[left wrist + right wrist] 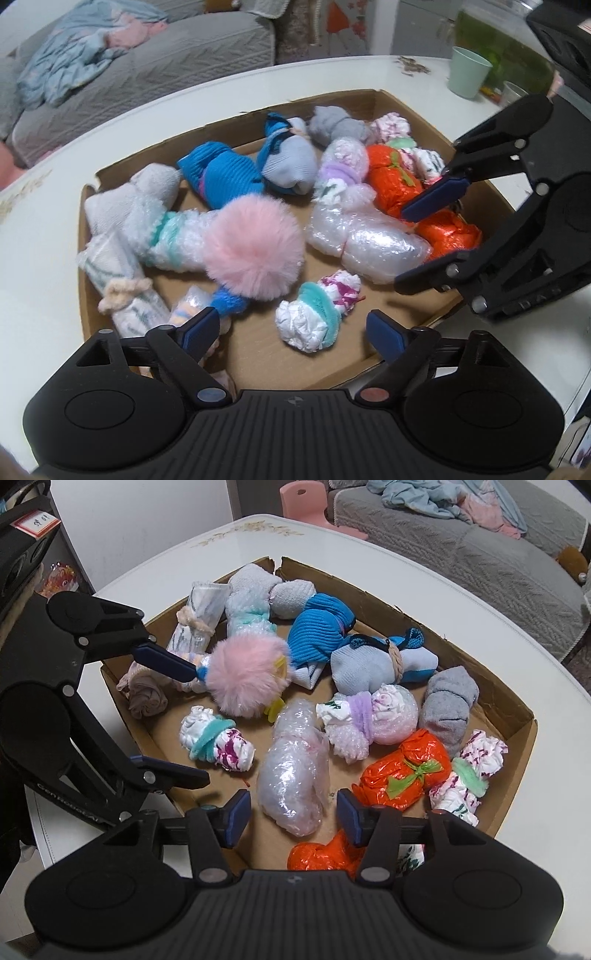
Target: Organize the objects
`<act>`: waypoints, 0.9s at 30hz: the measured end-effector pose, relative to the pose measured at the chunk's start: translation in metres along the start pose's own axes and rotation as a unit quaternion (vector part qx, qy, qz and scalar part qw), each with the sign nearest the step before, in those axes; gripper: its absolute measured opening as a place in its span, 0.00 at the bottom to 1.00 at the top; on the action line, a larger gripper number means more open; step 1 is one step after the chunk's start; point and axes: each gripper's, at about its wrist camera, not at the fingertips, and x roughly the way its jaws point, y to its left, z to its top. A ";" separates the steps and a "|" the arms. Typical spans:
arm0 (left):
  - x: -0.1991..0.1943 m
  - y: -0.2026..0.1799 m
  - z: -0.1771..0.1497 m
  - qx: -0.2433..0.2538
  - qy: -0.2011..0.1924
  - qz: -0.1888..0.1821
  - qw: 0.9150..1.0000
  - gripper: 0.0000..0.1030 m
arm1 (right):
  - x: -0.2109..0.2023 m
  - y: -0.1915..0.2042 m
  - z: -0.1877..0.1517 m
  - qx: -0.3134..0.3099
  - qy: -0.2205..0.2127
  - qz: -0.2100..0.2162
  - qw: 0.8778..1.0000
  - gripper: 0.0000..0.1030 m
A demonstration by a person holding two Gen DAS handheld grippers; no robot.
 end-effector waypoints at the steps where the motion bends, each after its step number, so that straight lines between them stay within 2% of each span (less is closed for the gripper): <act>1: -0.001 0.001 -0.001 -0.010 -0.002 -0.002 1.000 0.97 | -0.001 0.000 0.000 0.001 0.000 -0.002 1.000 0.57; 7: -0.011 0.000 -0.005 -0.046 -0.008 0.007 0.999 0.99 | -0.006 0.003 0.002 0.007 -0.002 -0.015 1.000 0.65; 10: -0.018 0.001 -0.006 -0.067 -0.009 0.007 0.998 0.99 | -0.010 0.001 0.002 0.018 -0.006 -0.020 1.000 0.73; 13: -0.029 0.001 -0.008 -0.089 -0.015 0.023 0.996 1.00 | -0.017 0.002 0.002 0.031 -0.013 -0.026 0.999 0.76; 19: -0.045 0.001 -0.013 -0.144 -0.024 0.036 0.989 1.00 | -0.031 0.003 -0.004 0.083 -0.024 -0.052 0.995 0.81; 23: -0.057 -0.004 -0.015 -0.158 -0.033 0.061 0.985 1.00 | -0.038 0.004 -0.008 0.112 -0.031 -0.075 0.990 0.89; 27: -0.069 -0.007 -0.016 -0.171 -0.047 0.081 0.981 1.00 | -0.047 0.008 -0.012 0.140 -0.044 -0.090 0.985 0.90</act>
